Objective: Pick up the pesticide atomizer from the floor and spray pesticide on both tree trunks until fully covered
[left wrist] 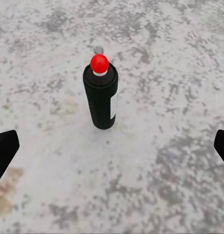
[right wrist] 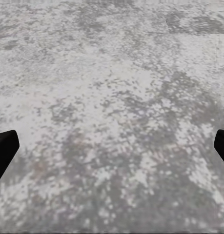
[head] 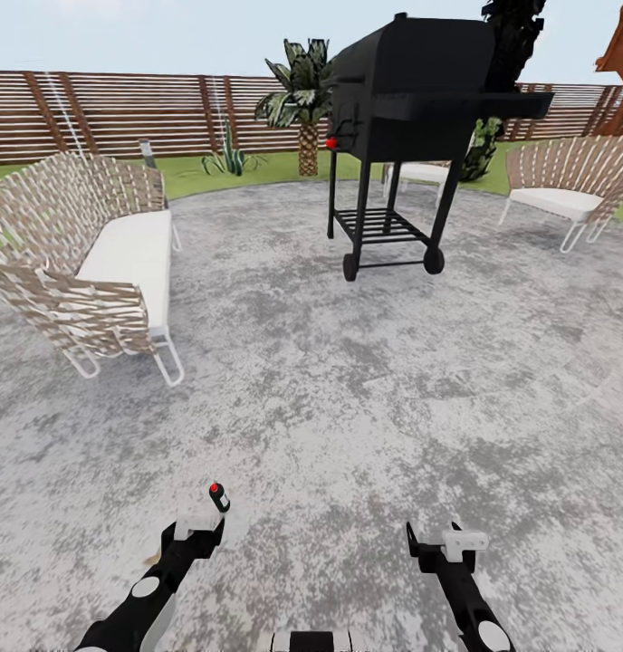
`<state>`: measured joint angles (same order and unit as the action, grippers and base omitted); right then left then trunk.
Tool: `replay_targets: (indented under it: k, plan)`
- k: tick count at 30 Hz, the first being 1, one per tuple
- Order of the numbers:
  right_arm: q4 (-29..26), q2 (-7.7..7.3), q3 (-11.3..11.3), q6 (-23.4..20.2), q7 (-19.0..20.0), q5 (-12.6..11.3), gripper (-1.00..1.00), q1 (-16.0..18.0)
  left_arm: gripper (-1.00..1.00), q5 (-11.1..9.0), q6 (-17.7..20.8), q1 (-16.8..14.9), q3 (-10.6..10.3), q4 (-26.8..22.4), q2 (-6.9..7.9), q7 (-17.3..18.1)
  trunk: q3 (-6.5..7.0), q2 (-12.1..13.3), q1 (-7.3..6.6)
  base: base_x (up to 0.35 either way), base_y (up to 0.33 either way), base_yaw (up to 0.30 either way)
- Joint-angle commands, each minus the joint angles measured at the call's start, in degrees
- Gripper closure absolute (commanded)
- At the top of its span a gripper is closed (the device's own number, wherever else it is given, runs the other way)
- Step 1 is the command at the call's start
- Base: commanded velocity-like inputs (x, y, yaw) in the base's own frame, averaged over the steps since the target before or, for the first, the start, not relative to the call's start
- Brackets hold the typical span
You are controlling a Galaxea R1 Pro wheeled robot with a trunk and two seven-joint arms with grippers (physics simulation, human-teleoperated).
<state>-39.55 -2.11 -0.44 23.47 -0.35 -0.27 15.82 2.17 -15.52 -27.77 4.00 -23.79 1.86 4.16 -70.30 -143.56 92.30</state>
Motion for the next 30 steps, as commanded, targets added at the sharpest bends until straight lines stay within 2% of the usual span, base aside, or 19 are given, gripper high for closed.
replay_targets:
  k: [1, 12, 22, 30]
  plan:
    - [0.0, 0.0, 0.0, 0.0, 0.0, 0.0, -1.0, 0.0, -1.0, -0.06, -0.54, 0.0, -0.05, 0.12, -0.01, 0.01, -0.28, -0.02, 0.02, 0.0, 0.0, 0.0]
    - [-0.01, 0.0, 0.0, 0.0, 0.0, 0.0, -1.0, 0.0, -1.0, -0.09, -1.24, -0.02, -0.09, 0.32, -0.08, -0.02, -0.61, -0.03, 0.05, 0.012, 0.0, 0.0]
    - [-0.06, 0.03, 0.0, 0.0, 0.0, 0.0, -1.0, 0.0, -1.0, -0.24, -1.18, -0.08, 0.13, 0.39, -0.1, -0.14, -0.61, -0.03, 0.05, 0.287, 0.0, 0.0]
    - [-0.09, 0.0, 0.0, 0.01, 0.0, 0.0, -1.0, 0.0, -1.0, -0.15, -1.17, -0.09, -0.02, 0.35, -0.15, -0.14, -0.61, -0.03, 0.05, 0.114, -0.031, 0.0]
